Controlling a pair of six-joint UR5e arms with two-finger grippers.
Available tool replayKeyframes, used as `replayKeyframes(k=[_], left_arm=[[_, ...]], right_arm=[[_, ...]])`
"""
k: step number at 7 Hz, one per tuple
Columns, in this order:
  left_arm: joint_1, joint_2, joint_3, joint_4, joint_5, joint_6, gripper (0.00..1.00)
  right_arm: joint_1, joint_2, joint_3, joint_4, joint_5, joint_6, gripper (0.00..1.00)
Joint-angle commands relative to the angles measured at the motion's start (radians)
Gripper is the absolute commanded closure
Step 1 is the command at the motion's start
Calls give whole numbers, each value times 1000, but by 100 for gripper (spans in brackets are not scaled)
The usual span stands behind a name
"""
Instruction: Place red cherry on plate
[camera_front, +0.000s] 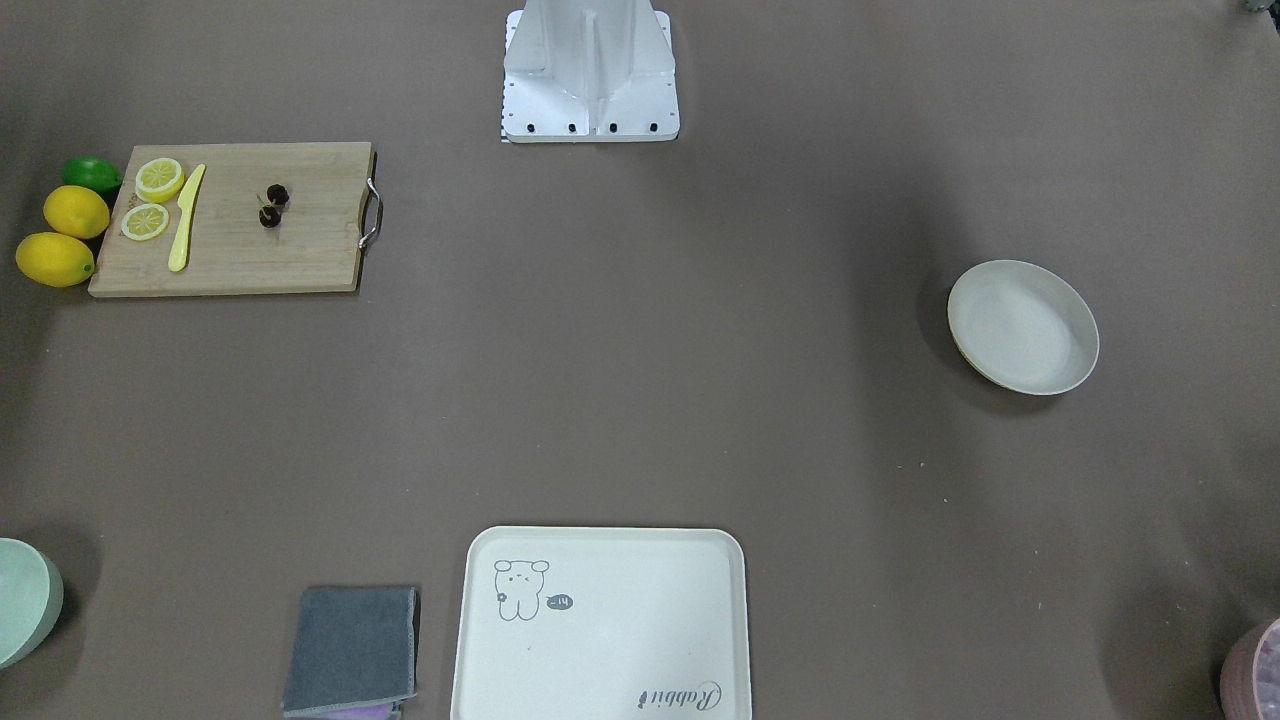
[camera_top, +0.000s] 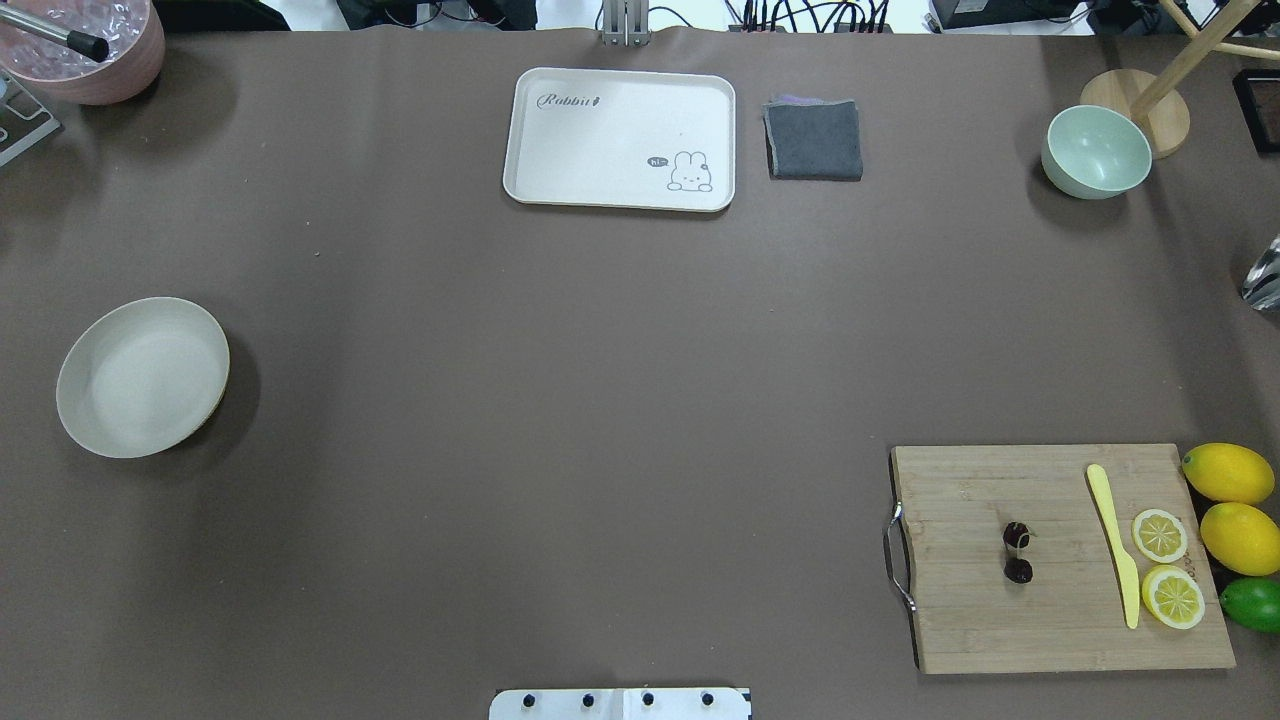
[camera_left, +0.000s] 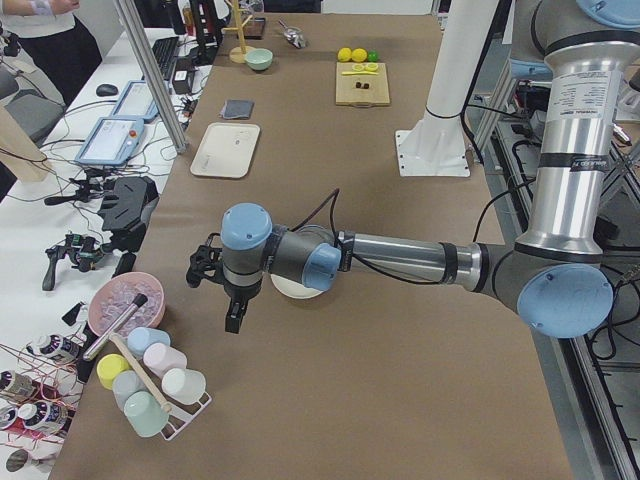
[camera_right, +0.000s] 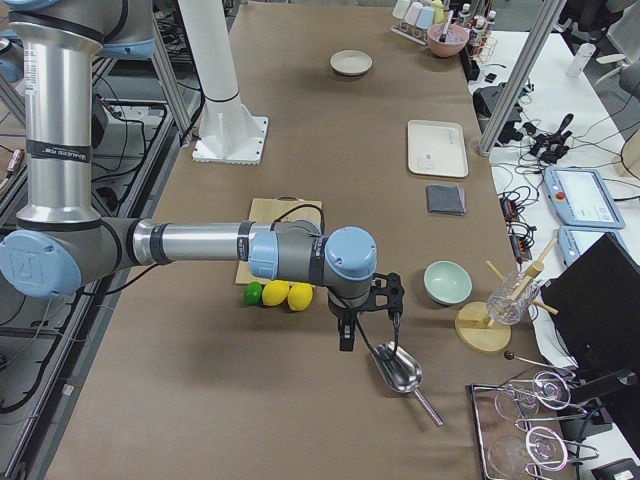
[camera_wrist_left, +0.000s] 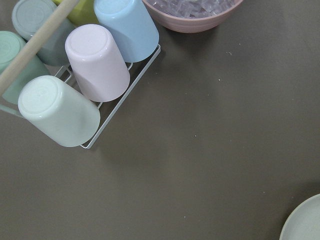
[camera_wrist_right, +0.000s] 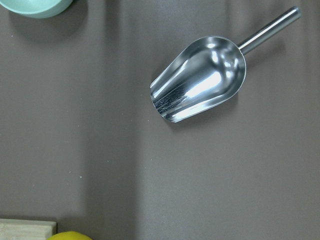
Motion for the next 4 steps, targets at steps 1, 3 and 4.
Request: replayKeyframes(k=[1, 3, 4], left_arm=[[0, 0, 2, 0, 4, 0, 2], [0, 0, 3, 0, 4, 0, 2], [0, 2, 3, 0, 4, 0, 2]], right_arm=[[0, -4, -5, 0, -1, -2, 0], [0, -9, -4, 0, 7, 0, 0], [0, -9, -2, 2, 7, 0, 0]])
